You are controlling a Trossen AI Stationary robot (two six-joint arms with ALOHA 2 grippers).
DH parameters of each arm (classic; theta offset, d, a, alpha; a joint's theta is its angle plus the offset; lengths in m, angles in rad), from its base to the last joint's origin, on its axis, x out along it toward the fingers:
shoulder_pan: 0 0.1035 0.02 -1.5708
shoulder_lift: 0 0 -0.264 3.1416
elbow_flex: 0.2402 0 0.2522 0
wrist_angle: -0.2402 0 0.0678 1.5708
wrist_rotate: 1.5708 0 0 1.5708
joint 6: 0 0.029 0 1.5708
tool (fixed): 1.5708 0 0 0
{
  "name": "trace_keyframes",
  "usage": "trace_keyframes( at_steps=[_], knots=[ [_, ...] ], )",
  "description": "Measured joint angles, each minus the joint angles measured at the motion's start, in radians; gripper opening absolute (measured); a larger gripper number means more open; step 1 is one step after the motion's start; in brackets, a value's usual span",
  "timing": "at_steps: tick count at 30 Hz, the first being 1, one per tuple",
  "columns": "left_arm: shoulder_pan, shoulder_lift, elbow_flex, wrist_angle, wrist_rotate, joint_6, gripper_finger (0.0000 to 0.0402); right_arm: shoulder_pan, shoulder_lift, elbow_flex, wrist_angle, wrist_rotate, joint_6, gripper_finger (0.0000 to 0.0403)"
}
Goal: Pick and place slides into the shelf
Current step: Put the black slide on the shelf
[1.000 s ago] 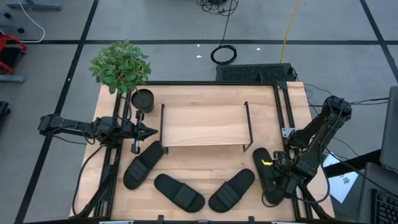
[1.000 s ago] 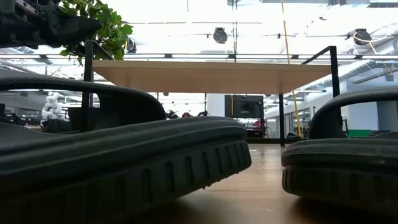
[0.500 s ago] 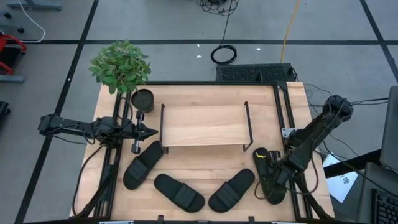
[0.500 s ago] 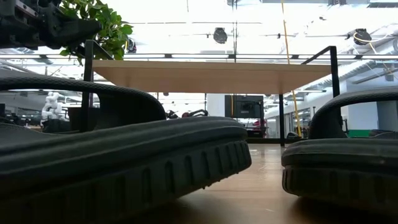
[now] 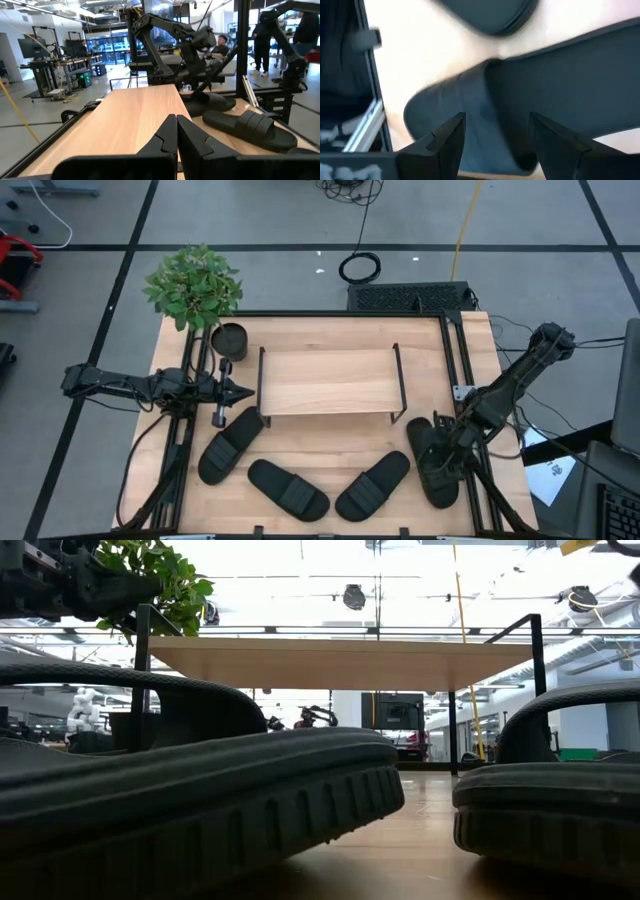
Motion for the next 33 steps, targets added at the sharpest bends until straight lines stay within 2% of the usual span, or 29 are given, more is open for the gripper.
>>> trace_keyframes(
  at_steps=[6,13,19,23,33],
  knots=[
    [0.000,0.000,0.000,-0.024,0.000,0.011,0.0008,-0.028,-0.056,0.000,-0.055,-0.013,-0.064,0.0207],
    [0.000,0.000,0.000,-0.032,0.000,0.012,0.0008,-0.069,-0.059,0.000,-0.014,-0.031,-0.175,0.0208],
    [0.000,0.000,0.000,-0.032,0.000,0.021,0.0008,-0.101,-0.059,-0.068,0.079,-0.128,-0.195,0.0208],
    [0.000,0.000,0.000,-0.032,0.000,0.031,0.0008,-0.107,-0.060,-0.125,0.114,-0.141,-0.196,0.0208],
    [0.000,0.000,0.000,-0.032,0.000,0.031,0.0008,-0.105,-0.060,-0.246,0.369,-0.270,-0.109,0.0208]
  ],
)
